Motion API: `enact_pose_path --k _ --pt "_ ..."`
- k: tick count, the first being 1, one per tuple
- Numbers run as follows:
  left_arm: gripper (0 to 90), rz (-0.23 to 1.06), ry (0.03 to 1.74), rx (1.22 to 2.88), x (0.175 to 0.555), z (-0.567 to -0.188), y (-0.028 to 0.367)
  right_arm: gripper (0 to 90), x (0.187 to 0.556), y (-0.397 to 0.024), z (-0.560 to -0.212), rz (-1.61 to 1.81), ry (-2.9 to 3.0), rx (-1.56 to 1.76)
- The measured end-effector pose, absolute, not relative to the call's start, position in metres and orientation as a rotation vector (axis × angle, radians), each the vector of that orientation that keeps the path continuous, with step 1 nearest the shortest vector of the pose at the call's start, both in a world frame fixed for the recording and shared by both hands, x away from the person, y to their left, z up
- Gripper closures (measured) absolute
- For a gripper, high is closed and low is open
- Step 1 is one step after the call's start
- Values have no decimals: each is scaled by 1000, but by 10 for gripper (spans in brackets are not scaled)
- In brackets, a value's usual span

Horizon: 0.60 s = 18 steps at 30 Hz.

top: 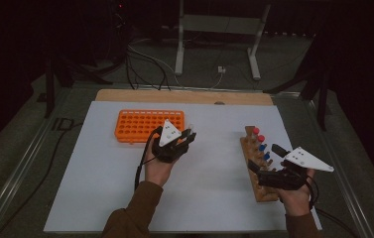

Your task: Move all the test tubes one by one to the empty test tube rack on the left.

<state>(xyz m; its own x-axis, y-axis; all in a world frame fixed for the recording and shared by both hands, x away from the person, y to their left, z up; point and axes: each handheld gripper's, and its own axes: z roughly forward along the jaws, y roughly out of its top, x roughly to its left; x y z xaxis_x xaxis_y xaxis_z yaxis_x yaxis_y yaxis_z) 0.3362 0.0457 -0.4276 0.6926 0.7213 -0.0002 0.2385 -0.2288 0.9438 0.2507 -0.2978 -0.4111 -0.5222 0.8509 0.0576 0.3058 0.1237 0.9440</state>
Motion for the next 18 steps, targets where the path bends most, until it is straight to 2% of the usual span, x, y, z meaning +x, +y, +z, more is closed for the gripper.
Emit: enact_pose_path --k 18 --pt "760 625 874 1764 374 -443 53 0 250 -304 -408 1421 1866 1128"
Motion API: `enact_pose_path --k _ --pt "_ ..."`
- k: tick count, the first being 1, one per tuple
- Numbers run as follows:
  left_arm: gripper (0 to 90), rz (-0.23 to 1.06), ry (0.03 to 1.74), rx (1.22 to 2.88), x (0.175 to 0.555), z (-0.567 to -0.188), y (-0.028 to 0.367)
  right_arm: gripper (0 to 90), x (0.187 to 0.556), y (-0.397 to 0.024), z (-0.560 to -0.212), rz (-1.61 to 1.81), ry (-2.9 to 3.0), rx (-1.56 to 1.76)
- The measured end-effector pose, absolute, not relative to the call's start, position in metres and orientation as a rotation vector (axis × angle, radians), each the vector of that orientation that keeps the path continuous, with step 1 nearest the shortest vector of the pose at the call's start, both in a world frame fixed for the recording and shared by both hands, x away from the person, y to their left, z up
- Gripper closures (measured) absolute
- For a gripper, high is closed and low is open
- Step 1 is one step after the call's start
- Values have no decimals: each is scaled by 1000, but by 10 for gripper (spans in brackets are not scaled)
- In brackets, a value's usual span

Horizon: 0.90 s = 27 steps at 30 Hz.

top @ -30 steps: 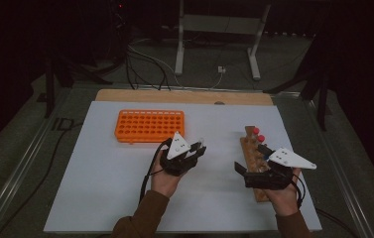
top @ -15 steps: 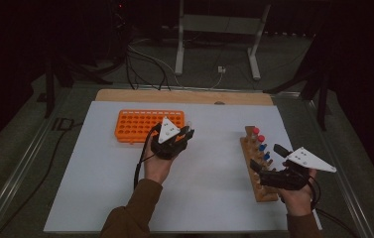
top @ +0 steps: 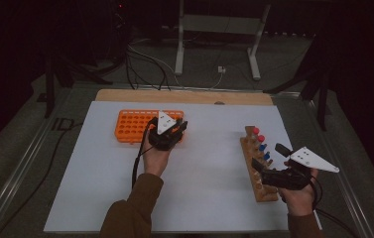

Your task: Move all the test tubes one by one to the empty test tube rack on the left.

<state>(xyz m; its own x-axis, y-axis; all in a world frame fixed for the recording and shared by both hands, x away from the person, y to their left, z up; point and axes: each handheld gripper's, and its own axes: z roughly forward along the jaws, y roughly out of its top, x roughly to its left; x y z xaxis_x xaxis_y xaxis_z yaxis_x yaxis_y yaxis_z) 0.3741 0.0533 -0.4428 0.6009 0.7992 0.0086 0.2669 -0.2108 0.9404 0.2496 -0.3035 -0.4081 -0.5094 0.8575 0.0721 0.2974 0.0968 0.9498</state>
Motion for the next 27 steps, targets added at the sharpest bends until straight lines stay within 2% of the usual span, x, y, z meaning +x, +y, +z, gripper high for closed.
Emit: enact_pose_path --k 16,27 --pt "760 640 1009 1772 404 -465 51 0 249 -305 -406 1433 1857 1126" --pt "760 638 1047 1828 410 -481 49 0 249 -305 -407 1426 1867 1119"
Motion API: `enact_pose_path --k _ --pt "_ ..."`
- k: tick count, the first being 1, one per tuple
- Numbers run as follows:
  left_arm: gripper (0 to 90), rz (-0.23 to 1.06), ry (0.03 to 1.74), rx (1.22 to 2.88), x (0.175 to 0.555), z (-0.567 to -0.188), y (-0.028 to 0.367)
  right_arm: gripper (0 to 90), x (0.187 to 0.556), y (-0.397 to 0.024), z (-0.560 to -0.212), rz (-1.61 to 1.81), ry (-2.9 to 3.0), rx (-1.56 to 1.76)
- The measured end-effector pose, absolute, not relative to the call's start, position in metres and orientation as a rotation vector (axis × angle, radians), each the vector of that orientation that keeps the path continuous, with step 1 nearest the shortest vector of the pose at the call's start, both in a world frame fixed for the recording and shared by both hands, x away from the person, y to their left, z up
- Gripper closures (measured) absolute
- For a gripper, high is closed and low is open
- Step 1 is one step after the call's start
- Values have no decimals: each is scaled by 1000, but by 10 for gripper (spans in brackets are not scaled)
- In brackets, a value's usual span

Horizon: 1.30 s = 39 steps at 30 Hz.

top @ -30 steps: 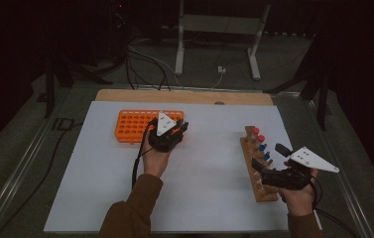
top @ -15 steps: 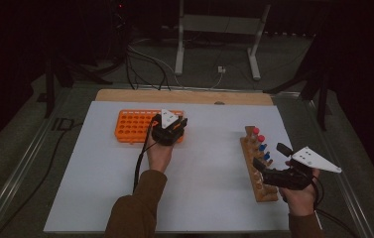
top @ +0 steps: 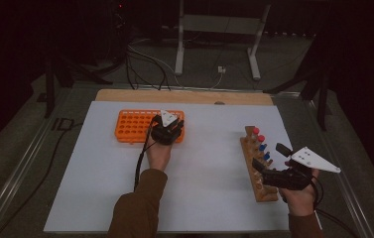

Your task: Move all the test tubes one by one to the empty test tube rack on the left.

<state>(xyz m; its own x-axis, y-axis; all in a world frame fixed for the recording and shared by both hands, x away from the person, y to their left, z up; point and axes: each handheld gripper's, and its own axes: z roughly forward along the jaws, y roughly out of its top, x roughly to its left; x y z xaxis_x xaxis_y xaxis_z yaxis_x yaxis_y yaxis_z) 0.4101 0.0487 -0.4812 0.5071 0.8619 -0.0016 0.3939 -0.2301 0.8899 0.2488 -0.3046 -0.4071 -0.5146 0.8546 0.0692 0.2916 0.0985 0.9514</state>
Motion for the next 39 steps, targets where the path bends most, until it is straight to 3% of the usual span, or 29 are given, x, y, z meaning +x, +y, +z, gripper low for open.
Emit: enact_pose_path --k 21,25,35,39 --pt "756 601 1069 1938 410 -496 50 0 249 -307 -408 1421 1872 1128" --pt "612 596 1100 1897 408 -496 53 0 249 -308 -409 1418 1871 1131" --pt "352 524 1123 1749 397 -483 74 0 250 -317 -418 1379 1897 1137" --pt "190 518 1149 1735 392 -479 80 0 252 -318 -424 1361 1929 1141"
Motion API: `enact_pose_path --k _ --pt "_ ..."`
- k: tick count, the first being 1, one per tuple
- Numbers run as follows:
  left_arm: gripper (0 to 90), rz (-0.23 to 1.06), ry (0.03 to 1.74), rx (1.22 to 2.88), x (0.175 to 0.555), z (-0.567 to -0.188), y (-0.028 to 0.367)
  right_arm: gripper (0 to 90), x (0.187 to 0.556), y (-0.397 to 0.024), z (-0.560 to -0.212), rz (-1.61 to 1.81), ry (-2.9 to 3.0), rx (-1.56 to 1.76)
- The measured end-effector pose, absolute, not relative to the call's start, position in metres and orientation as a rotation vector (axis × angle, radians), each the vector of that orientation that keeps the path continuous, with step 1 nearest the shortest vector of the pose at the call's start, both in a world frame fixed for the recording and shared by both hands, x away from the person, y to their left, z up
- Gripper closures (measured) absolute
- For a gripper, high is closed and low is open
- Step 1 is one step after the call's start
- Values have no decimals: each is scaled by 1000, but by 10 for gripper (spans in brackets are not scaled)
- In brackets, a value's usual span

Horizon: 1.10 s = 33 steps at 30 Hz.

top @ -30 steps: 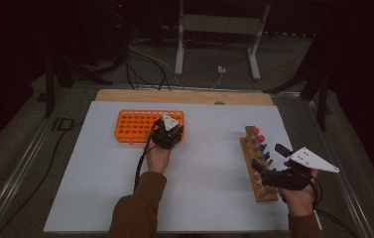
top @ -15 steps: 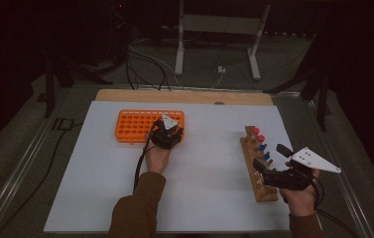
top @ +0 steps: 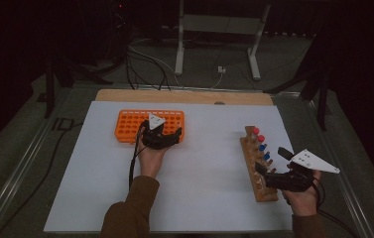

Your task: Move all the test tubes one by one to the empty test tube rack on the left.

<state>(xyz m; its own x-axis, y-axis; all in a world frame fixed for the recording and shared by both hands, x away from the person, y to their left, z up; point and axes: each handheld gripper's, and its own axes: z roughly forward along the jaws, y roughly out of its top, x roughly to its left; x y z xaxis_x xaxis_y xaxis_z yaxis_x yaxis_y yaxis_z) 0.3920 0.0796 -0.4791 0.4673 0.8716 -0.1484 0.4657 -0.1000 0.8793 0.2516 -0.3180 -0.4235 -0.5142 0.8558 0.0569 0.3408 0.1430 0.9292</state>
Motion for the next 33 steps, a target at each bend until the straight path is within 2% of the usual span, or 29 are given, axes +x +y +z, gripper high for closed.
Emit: enact_pose_path --k 2,6,10,13,14,15,16,19,21,25,31,33 --pt "150 505 1150 1727 389 -477 83 0 252 -319 -426 1341 1947 1143" --pt "14 483 1169 1717 384 -475 88 0 252 -321 -433 1312 1974 1146" --pt "6 474 1159 1701 375 -473 92 32 252 -324 -439 1290 2000 1162" --pt "6 470 1144 1691 367 -470 94 106 253 -329 -443 1277 2009 1175" --pt "6 469 1137 1686 364 -468 95 165 254 -331 -445 1260 2004 1186" --pt "6 467 1133 1683 362 -467 96 165 254 -331 -445 1260 2004 1186" --pt "6 464 1132 1673 359 -465 97 202 254 -333 -446 1255 2002 1199" --pt "6 447 1126 1647 350 -460 101 391 255 -335 -452 1223 2053 1189" --pt "6 445 1117 1638 344 -458 104 421 256 -334 -453 1213 2061 1185" --pt "6 452 1106 1631 334 -455 109 590 256 -331 -456 1180 2107 1154" --pt "6 457 1094 1623 321 -450 116 731 255 -329 -457 1151 2116 1130" --pt "6 457 1086 1619 318 -448 117 752 255 -330 -458 1147 2106 1132"
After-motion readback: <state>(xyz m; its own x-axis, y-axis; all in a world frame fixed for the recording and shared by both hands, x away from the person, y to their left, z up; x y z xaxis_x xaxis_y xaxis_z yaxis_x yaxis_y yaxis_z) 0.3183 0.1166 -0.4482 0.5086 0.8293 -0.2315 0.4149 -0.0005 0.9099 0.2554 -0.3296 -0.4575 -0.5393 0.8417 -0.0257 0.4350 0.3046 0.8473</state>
